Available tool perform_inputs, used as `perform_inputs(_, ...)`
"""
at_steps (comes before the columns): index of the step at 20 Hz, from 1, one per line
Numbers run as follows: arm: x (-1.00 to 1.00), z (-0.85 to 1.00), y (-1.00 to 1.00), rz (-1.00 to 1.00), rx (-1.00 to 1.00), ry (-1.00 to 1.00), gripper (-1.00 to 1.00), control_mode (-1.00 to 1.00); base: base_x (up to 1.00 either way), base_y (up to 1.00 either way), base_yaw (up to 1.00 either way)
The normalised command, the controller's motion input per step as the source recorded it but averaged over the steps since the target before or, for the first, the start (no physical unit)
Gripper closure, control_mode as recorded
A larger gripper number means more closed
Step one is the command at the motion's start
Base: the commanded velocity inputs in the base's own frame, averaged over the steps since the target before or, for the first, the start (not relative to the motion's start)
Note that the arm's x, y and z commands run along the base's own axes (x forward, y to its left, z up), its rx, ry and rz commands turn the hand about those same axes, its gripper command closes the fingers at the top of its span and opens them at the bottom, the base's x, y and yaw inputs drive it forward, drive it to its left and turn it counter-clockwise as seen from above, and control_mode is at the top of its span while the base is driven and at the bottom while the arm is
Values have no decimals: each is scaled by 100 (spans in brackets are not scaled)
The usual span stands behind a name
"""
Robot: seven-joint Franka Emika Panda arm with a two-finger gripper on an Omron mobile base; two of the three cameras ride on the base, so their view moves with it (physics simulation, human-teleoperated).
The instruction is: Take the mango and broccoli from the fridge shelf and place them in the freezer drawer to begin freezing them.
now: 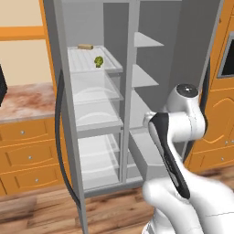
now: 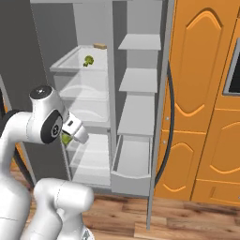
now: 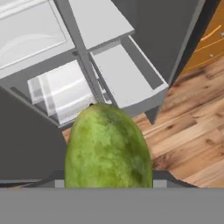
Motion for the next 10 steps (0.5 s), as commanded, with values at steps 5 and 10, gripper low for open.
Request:
perform_inputs(5, 100, -92, -40, -16, 0, 29, 100, -100, 0, 0, 0)
perform_inputs(10, 100, -83, -27, -11, 0, 31, 100, -100, 0, 0, 0)
